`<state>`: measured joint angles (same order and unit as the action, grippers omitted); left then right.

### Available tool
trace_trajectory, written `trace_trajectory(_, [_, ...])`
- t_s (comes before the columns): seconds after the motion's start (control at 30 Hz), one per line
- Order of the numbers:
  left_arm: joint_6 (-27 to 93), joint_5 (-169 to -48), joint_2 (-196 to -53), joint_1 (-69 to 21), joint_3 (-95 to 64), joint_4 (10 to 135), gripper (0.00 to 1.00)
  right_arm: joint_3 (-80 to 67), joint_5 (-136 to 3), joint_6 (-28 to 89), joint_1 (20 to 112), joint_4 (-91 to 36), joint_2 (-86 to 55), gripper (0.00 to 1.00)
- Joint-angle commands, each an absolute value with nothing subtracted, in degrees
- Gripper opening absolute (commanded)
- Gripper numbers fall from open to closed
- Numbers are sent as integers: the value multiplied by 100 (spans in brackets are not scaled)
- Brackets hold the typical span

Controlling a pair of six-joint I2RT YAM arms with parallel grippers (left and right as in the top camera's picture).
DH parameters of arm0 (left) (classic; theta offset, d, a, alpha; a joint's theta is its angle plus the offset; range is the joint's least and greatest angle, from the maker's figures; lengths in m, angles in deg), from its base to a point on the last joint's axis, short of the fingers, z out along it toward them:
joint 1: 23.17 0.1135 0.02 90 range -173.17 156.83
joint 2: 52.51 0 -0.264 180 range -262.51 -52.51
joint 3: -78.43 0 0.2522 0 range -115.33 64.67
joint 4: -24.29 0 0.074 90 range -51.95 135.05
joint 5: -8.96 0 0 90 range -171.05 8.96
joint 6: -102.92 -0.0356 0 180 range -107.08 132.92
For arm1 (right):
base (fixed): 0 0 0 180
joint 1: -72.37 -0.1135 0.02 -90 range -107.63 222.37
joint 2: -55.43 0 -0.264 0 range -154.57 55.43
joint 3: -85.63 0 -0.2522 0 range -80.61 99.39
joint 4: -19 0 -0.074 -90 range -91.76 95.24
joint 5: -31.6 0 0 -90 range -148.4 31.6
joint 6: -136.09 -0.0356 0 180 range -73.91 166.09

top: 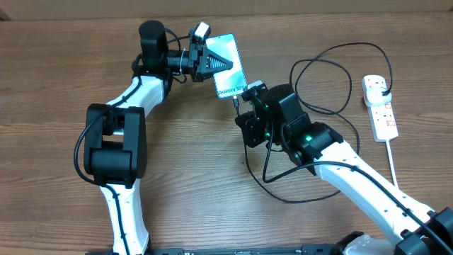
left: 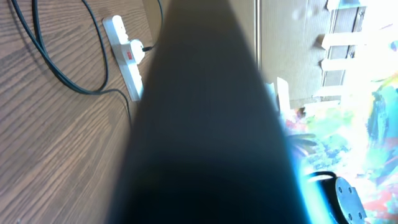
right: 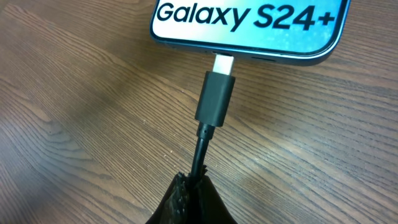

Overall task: Plug charger to phone and switch on socket
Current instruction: 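Push the plug up into the phone port with the right gripper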

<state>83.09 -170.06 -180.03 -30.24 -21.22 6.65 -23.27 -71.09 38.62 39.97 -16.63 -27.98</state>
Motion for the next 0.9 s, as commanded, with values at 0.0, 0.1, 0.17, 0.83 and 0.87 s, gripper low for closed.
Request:
trace_trajectory(0.0, [8477,-17157,-17959,-3017,-2284,604,4,-2104,-7155,3840,3960,-1610,-2763,4])
trace_trajectory(0.1, [8497,-17157,-17959,-3039,-2284,604,4,-2104,-7155,3840,3960,-1608,-2763,4])
trace_trajectory(0.17, [8495,-17157,-17959,-3041,-2284,604,4,-2104,-7155,3840,3960,-1606,-2763,4])
trace_trajectory(0.83, [8055,-17159,-17959,-3148,-2284,604,4,-2104,-7100,3843,3962,-1562,-2763,4])
trace_trajectory(0.87, [7918,-17159,-17959,-3150,-2284,604,4,-2104,-7022,3845,3962,-1534,-2763,4])
